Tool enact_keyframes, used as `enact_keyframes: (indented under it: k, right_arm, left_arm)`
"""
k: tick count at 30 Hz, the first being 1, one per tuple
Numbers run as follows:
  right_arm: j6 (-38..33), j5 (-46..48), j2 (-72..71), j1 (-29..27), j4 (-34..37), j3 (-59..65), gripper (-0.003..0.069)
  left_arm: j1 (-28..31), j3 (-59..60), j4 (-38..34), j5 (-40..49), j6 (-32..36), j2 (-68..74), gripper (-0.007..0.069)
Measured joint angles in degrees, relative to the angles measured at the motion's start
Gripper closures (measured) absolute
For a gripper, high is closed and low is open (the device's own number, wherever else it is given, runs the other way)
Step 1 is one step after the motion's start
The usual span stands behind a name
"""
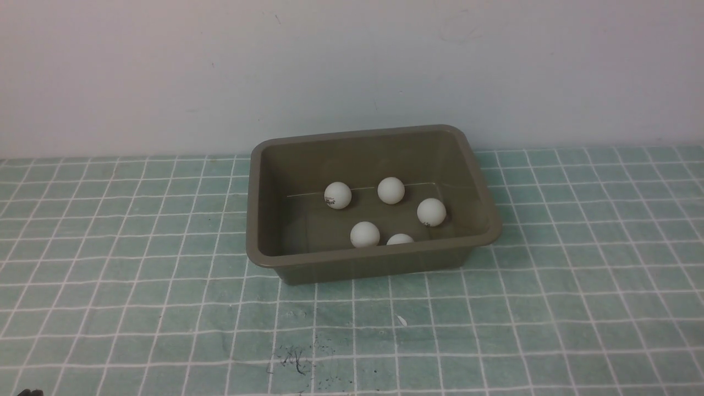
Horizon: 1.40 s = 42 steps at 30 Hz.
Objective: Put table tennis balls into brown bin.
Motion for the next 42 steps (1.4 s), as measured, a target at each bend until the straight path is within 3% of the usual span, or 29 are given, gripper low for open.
enact_keyframes:
  k: [10, 20, 42]
  right_arm:
    - [-0.3, 0.5, 0.0, -0.3, 0.1, 0.0, 0.0673]
    - [-16.6, 0.9, 0.0, -0.3, 12.2, -0.1, 0.0673]
    - [-18.0, 1.0, 0.0, -0.3, 13.0, -0.1, 0.0673]
  left_arm:
    - [0.0, 0.0, 0.0, 0.0, 0.0, 0.0, 0.0629]
    - [0.0, 0.0, 0.0, 0.2, 0.0, 0.0, 0.0629]
    - [0.0, 0.0, 0.0, 0.2, 0.0, 0.0, 0.0629]
